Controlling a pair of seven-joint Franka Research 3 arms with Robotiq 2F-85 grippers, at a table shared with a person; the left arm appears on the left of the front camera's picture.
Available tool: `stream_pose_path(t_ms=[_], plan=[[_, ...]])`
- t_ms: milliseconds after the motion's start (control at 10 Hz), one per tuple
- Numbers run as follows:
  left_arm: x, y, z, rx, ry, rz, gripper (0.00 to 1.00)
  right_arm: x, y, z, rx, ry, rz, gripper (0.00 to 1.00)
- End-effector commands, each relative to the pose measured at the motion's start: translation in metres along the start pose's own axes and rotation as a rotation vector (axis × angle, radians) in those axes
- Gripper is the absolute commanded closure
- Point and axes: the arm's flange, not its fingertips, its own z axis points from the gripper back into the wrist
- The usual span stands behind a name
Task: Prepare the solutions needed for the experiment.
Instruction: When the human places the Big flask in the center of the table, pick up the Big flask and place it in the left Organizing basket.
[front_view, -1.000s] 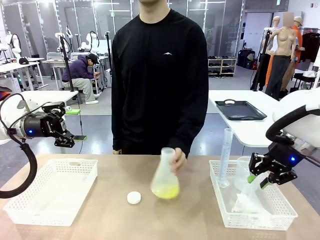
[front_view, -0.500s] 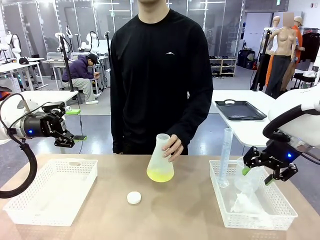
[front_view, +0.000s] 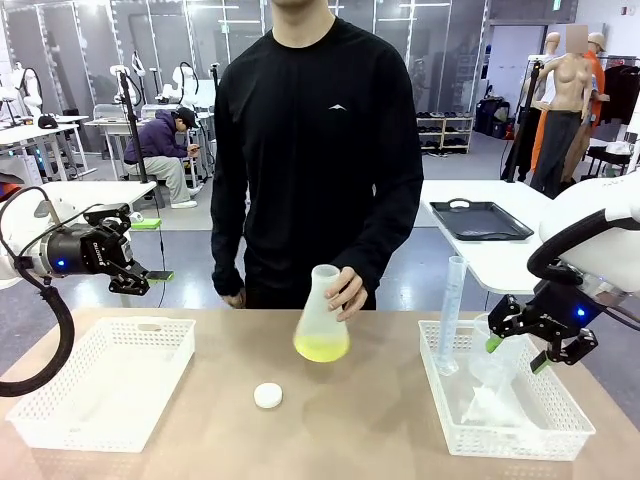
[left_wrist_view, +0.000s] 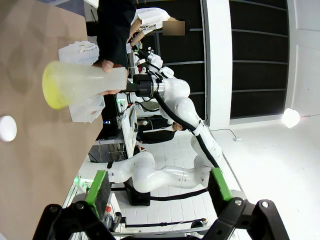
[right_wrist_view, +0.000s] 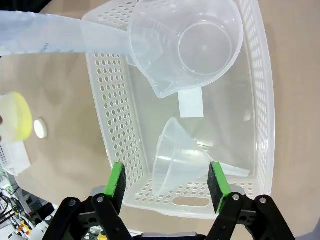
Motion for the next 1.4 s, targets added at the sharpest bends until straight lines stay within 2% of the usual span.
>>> stream_pose_path(t_ms=[0, 400, 500, 700, 900, 1300], plan=[[0.000, -0.001, 0.000, -0.001, 0.000, -0.002, 0.00, -0.002, -0.002, 0.001, 0.002, 0.004, 0.008, 0.18], [0.000, -0.001, 0.000, -0.001, 0.000, -0.002, 0.00, 0.000, 0.000, 0.000, 0.000, 0.000, 0.000, 0.17], [0.000, -0.001, 0.000, -0.001, 0.000, -0.002, 0.00, -0.013, 0.016, 0.009, 0.085, -0.096, 0.063, 0.18], [0.000, -0.001, 0.000, -0.001, 0.000, -0.002, 0.00, -0.013, 0.030, 0.006, 0.257, -0.157, 0.083, 0.18], [0.000, -0.001, 0.000, -0.001, 0.000, -0.002, 0.00, -0.003, 0.025, 0.006, 0.516, -0.026, 0.125, 0.18], [0.000, -0.001, 0.000, -0.001, 0.000, -0.002, 0.00, 0.010, 0.015, 0.001, 0.880, 0.194, 0.081, 0.18]])
